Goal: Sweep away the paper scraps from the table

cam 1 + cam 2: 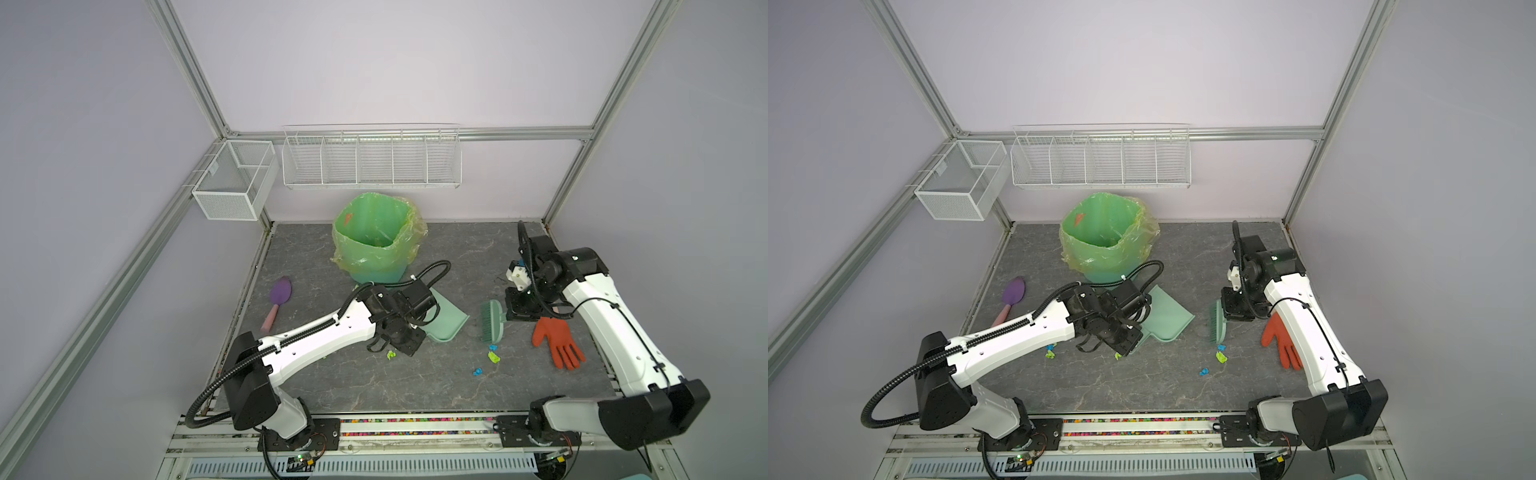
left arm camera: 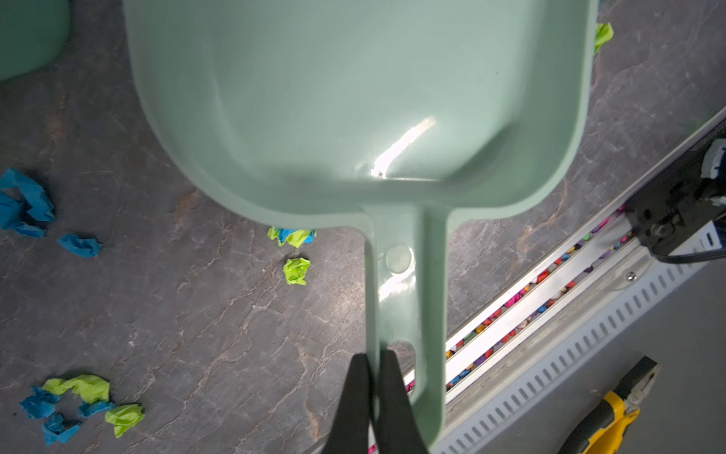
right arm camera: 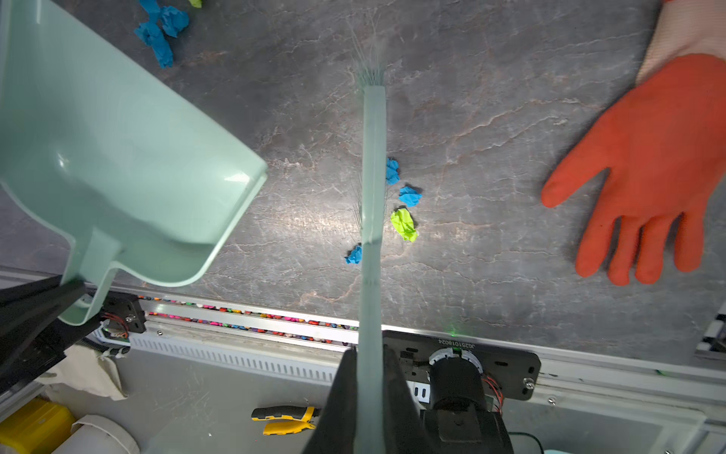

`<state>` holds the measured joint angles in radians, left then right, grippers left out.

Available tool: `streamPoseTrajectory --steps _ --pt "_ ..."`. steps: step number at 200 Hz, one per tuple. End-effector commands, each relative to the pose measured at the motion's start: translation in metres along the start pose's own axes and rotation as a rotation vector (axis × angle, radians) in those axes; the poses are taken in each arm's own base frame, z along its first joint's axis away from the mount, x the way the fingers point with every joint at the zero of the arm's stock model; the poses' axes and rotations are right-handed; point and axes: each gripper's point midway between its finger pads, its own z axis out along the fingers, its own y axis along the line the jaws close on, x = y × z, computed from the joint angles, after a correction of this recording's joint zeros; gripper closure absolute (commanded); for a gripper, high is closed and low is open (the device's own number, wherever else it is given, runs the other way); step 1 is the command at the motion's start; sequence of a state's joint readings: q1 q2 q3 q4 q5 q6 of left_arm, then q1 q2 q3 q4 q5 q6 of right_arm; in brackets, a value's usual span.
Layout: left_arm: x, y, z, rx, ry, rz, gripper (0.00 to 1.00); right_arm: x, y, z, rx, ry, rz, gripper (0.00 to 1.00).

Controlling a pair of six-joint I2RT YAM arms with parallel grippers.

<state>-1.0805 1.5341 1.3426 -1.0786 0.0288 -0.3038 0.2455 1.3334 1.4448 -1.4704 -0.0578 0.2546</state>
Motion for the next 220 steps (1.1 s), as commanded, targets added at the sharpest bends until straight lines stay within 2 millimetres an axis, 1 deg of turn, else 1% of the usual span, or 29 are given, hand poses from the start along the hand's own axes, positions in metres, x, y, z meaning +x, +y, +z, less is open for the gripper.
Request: streamPoseTrajectory --steps 1,20,51,85,100,112,122,143,165,179,210,220 --pt "0.005 -0.015 0.003 0.037 -0.005 -0.005 1.0 0.007 -0.021 -0.013 0.114 -0.017 0.02 0.93" --pt "0.016 -0.025 0.009 0.044 0.015 0.014 1.0 0.009 -0.031 -0.015 0.166 -0.011 0.028 0.93" --pt "0.035 -0.038 0.016 0.089 0.049 0.025 1.0 0.01 -0.033 -0.015 0.177 -0.01 0.033 0.93" --pt "0.055 -0.038 0.021 0.099 0.084 0.032 1.0 0.011 -0.045 -0.012 0.248 0.017 0.04 0.93" --pt "0.061 -0.039 0.023 0.104 0.098 0.038 1.0 0.012 -0.044 -0.011 0.244 0.026 0.039 0.93" --pt "0.062 -0.039 0.023 0.103 0.101 0.04 1.0 0.014 -0.036 -0.011 0.203 0.035 0.028 0.93" --pt "0.062 -0.039 0.022 0.103 0.099 0.045 1.0 0.017 -0.026 -0.011 0.147 0.043 0.011 0.93" --pt "0.058 -0.037 0.018 0.083 0.086 0.059 1.0 0.025 -0.007 -0.014 0.062 0.051 -0.03 0.93" --pt "0.05 -0.021 0.014 -0.008 0.082 0.057 1.0 0.035 0.011 -0.017 -0.013 0.063 -0.071 0.93" --pt "0.046 -0.015 0.014 -0.03 0.085 0.053 1.0 0.042 0.02 -0.018 -0.045 0.079 -0.096 0.93" --pt "0.037 -0.008 0.013 -0.031 0.078 0.034 1.0 0.063 0.038 -0.01 -0.098 0.14 -0.138 0.93" --pt "0.035 -0.005 0.012 -0.033 0.075 0.021 1.0 0.068 0.04 -0.007 -0.107 0.146 -0.144 0.93"
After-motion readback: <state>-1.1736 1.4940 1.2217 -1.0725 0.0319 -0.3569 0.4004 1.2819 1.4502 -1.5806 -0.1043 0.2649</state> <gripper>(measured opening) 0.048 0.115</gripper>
